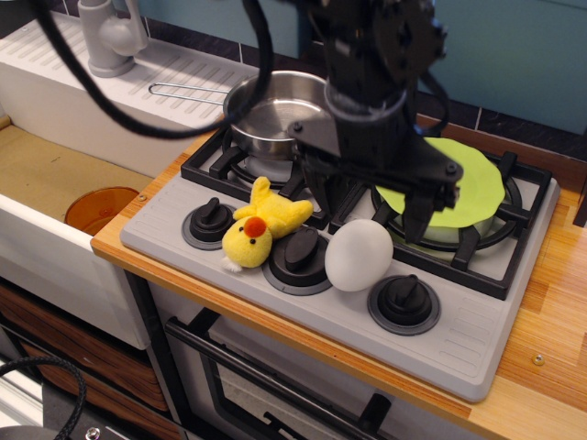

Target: Put egg on plate and stuffedduck in pot or pan on stove

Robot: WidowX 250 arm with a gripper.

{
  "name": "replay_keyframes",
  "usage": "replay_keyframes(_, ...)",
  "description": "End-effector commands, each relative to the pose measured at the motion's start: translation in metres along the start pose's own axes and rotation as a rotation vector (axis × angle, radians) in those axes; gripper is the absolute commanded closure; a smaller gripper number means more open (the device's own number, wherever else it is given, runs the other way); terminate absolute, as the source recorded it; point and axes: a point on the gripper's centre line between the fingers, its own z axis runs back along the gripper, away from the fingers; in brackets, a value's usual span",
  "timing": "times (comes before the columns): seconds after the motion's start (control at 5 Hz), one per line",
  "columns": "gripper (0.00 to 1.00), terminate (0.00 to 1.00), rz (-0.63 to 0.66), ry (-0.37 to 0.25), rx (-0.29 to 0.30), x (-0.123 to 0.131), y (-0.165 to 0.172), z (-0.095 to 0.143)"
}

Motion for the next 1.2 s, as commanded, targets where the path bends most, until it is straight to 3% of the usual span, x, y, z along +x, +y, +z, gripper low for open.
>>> replay_keyframes(0.0, 0.00, 0.00, -0.007, -0.064, -0.009, 0.002, 0.005, -0.014)
replay_keyframes(0.4, 0.00, 0.00, -0.002, -0.099, -0.020, -0.012, 0.009, -0.033)
replay_keyframes(0.8, 0.00, 0.00, 0.011, -0.098, -0.020, -0.016, 0.006, -0.044)
replay_keyframes(1.0, 1.00, 0.00, 0.021, -0.096, -0.016, -0.014, 0.003, -0.045)
